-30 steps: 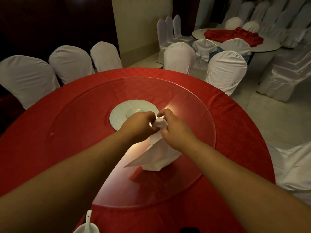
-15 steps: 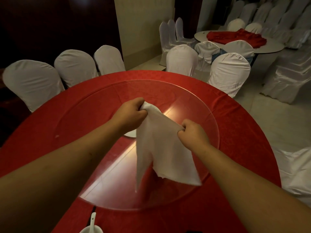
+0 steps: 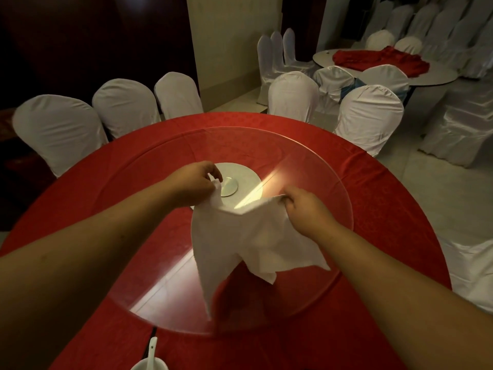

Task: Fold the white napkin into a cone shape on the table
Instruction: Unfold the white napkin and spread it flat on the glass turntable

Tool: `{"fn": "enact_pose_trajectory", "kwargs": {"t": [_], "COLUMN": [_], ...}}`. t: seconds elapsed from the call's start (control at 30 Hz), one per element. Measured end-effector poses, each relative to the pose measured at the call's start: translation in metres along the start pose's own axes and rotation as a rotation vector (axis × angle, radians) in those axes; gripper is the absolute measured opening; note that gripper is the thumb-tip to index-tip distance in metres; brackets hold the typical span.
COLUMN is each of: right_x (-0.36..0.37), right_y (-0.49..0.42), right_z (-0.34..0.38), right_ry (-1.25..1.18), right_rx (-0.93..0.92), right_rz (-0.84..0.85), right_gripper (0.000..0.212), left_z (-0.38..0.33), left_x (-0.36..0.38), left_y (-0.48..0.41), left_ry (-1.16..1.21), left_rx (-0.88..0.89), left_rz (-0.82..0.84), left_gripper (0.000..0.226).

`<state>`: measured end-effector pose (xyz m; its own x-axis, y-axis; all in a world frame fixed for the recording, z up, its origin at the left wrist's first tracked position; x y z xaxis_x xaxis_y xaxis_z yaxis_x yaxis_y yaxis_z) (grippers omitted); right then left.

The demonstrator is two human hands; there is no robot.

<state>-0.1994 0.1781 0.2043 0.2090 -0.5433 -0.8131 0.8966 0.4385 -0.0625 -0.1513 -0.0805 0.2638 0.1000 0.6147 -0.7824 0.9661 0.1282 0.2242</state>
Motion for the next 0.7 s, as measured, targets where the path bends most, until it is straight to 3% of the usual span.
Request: {"fn": "enact_pose_trajectory", "kwargs": {"t": [0.03, 0.1, 0.2, 0.4, 0.5, 0.67, 0.7], "right_x": [-0.003, -0.003, 0.005, 0.012, 0.010, 0.011, 0.008], "right_y": [-0.003, -0.009, -0.014, -0.016, -0.014, -0.004, -0.003], "right_z": [0.009, 0.029, 0.057, 0.062, 0.059, 0.031, 0.023], "right_ry": [-0.020, -0.021, 0.027, 0.074, 0.083, 0.457, 0.511], "right_rx": [-0.025, -0.072, -0.133, -0.131, -0.116, -0.061, -0.031], "right_rz": [0.008, 0.027, 0.073, 0.129, 0.151, 0.383, 0.412], "right_gripper": [0.019, 0.023, 0.020, 0.011, 0.014, 0.010, 0.017], "left_z": [0.003, 0.003, -0.015, -0.028, -0.026, -0.016, -0.012], "left_x": [0.006, 0.024, 0.054, 0.081, 0.074, 0.068, 0.067], "left_y": [0.001, 0.005, 0.010, 0.003, 0.002, 0.002, 0.002], "left_ry": [-0.015, -0.009, 0.087, 0.024, -0.187, -0.548, -0.590], "left_rx": [-0.025, -0.023, 0.072, 0.094, 0.095, 0.078, 0.062], "left_rz": [0.066, 0.188, 0.258, 0.215, 0.115, 0.052, 0.051], "left_gripper": [0.031, 0.063, 0.090, 0.045, 0.029, 0.031, 0.033]}}
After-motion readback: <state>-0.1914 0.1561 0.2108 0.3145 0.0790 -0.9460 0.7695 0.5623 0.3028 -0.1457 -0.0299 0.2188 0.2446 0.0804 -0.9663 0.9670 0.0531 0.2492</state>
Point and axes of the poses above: each hand's wrist, its own y-axis away from the middle knuckle, its own x-axis out of the palm, z = x × y, the point moved 6 cm from there along -y, towards the middle knuckle, and after that the axes turned 5 degrees about z, right-handed, at the moved point
